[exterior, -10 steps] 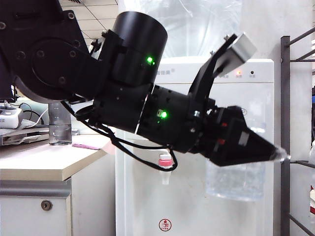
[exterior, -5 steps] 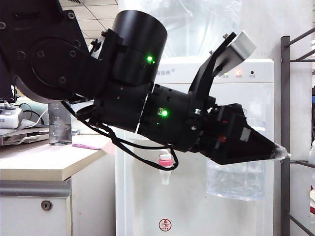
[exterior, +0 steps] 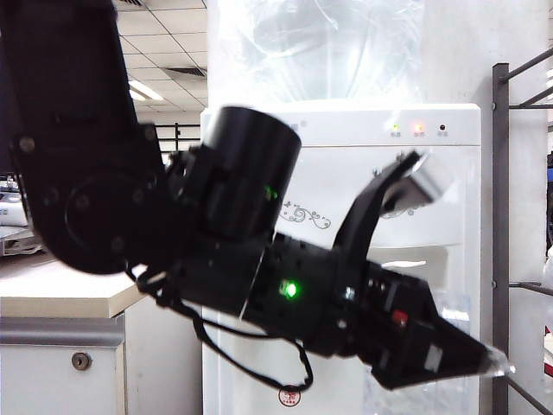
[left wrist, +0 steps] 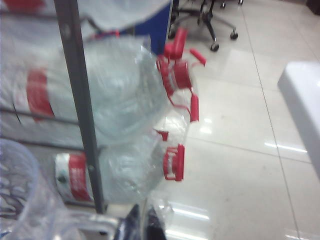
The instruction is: Pick up the plastic mug from the left desk, go to the cold water outlet of the water dispenser, press the vertical switch to get some water, then put the mug back on the desk.
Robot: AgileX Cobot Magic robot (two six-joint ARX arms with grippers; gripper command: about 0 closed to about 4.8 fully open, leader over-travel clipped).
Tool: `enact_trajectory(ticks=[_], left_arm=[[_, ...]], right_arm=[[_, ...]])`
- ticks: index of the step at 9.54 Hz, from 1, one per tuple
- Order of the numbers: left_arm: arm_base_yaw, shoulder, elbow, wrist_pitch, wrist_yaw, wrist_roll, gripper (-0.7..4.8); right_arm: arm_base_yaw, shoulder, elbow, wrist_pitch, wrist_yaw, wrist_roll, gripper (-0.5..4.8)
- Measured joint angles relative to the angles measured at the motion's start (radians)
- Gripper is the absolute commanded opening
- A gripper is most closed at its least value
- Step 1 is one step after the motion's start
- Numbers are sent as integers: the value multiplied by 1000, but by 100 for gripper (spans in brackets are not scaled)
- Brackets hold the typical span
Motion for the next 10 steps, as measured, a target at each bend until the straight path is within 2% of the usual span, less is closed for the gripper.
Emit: enact_trajectory(ticks=[1, 2, 4, 10], left_arm=[[3, 33, 0, 61, 0, -43, -6], [53, 58, 27, 115, 3, -93, -6], [63, 116, 103, 109, 25, -97, -6], [63, 121, 106, 94, 34, -180, -6]], right_arm=[[-1, 0, 0, 0, 0, 0, -1], [-1, 0, 0, 0, 0, 0, -1], [-1, 0, 0, 0, 0, 0, -1], [-1, 0, 0, 0, 0, 0, -1]])
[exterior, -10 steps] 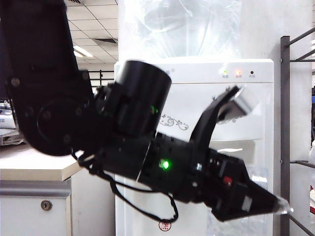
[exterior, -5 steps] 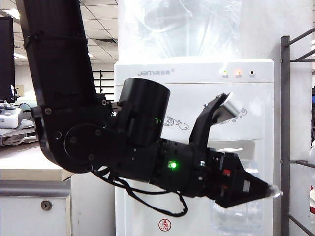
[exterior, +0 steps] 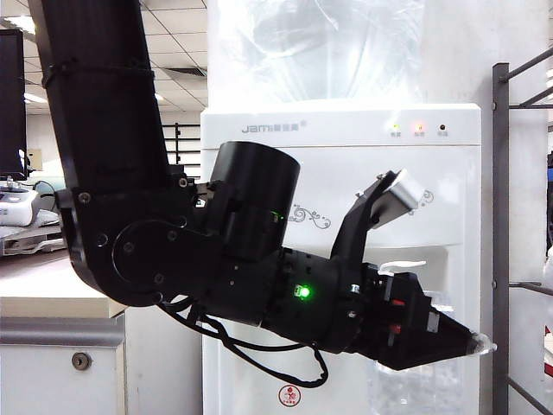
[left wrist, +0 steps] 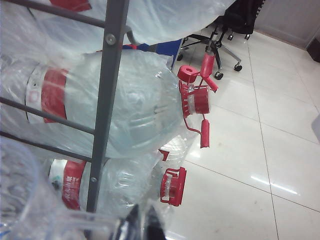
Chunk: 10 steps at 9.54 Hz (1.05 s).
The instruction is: Pick up the plastic mug from the left desk, go to the cold water outlet of the water dispenser, press the vertical switch to get some water, then put the mug back on the desk.
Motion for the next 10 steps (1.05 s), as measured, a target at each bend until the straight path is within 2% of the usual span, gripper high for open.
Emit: enact_trajectory(ticks=[5, 7, 9, 10], left_arm=[[0, 0, 0, -5, -6, -44, -6], [0, 1, 2, -4, -39, 7, -6], [0, 18, 32, -5, -54, -69, -6], [0, 18, 32, -5, -41, -75, -6]], right_arm=[[0, 0, 0, 0, 0, 0, -1], [0, 0, 0, 0, 0, 0, -1], [0, 0, 0, 0, 0, 0, -1], [0, 0, 0, 0, 0, 0, -1]])
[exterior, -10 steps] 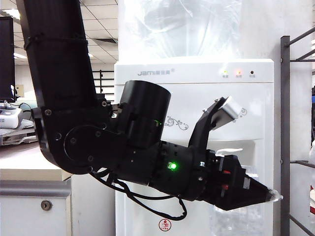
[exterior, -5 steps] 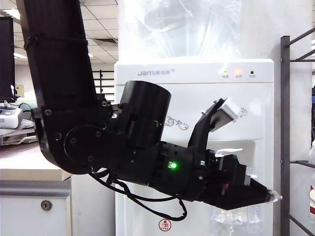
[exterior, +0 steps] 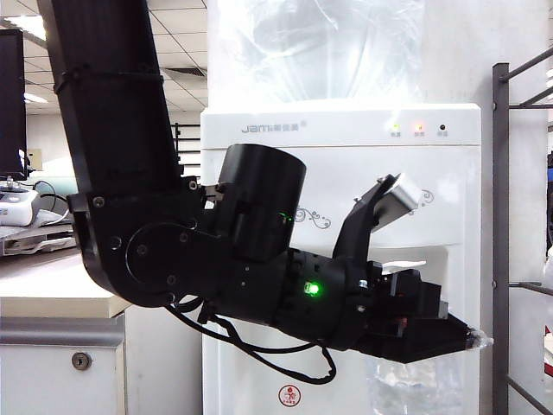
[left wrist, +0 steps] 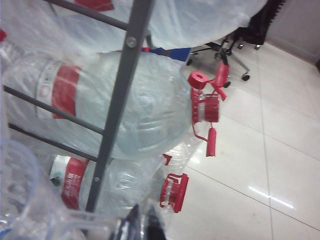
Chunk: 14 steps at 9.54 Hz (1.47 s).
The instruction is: Pick up the plastic mug from the left desk, go to the cold water outlet of the water dispenser, press the vertical switch to get some water, then put the mug back on the desk.
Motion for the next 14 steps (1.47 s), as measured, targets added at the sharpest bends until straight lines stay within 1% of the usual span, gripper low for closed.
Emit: enact_trajectory(ticks=[1, 2, 3, 7, 8, 9, 11, 14], left_arm=[[0, 0, 0, -2, 7, -35, -6], [0, 0, 0, -4, 7, -43, -6], [0, 0, 0, -10, 7, -71, -6], [0, 0, 0, -23, 7, -88, -6], [0, 1, 3, -23, -17, -129, -6], [2, 6, 6, -24, -22, -133, -6], [35, 39, 79, -64, -46, -153, -6], [33, 39, 87, -75, -57, -142, -6]], right_arm=[[0, 0, 0, 0, 0, 0, -1], [0, 0, 0, 0, 0, 0, -1], [0, 0, 0, 0, 0, 0, -1], [0, 0, 0, 0, 0, 0, -1], [0, 0, 0, 0, 0, 0, -1], [0, 0, 0, 0, 0, 0, -1], [0, 0, 0, 0, 0, 0, -1], [0, 0, 0, 0, 0, 0, -1]])
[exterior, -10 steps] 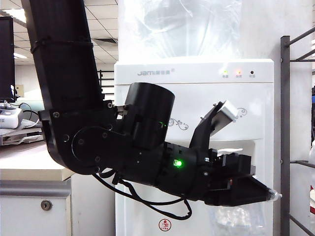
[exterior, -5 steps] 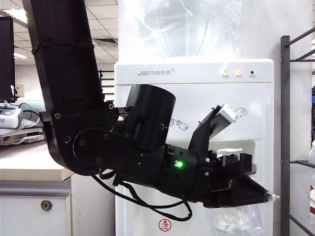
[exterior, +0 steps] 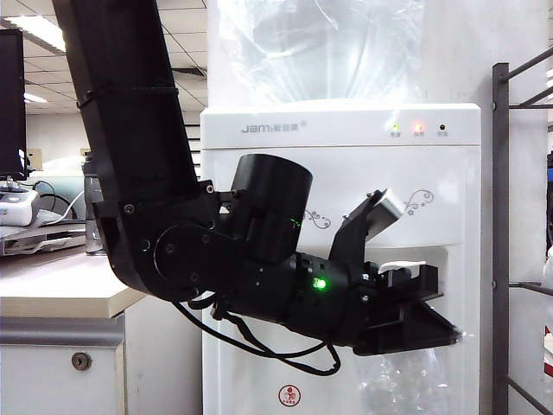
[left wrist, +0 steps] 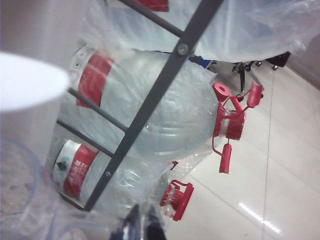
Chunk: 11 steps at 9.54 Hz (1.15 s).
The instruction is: Pick up the plastic mug from the left desk, go to the cold water outlet of the water dispenser, press the vertical switch to get some water, then put the mug back on the desk.
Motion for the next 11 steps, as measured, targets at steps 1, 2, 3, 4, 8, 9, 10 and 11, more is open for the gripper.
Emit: enact_trajectory(ticks=[1, 2, 3, 4, 8, 9, 10, 11], left_arm=[[0, 0, 0, 0, 0, 31, -6], [0, 0, 0, 16, -5, 100, -6], [0, 0, 0, 14, -4, 116, -6], [0, 0, 0, 15, 0, 145, -6], [-2, 0, -2, 6, 49, 210, -6], [-2, 0, -2, 5, 49, 216, -6], [-2, 0, -2, 4, 49, 220, -6], [-2, 0, -2, 4, 49, 220, -6]], right_arm=[[0, 0, 0, 0, 0, 0, -1], [0, 0, 0, 0, 0, 0, -1], [0, 0, 0, 0, 0, 0, -1], [0, 5, 0, 0, 34, 15, -1], [-436, 544, -17, -47, -513, 181, -1], [-477, 576, -35, -2, -596, 180, -1], [-500, 603, -53, 26, -658, 185, -1], [-502, 624, -65, 31, -690, 188, -1]])
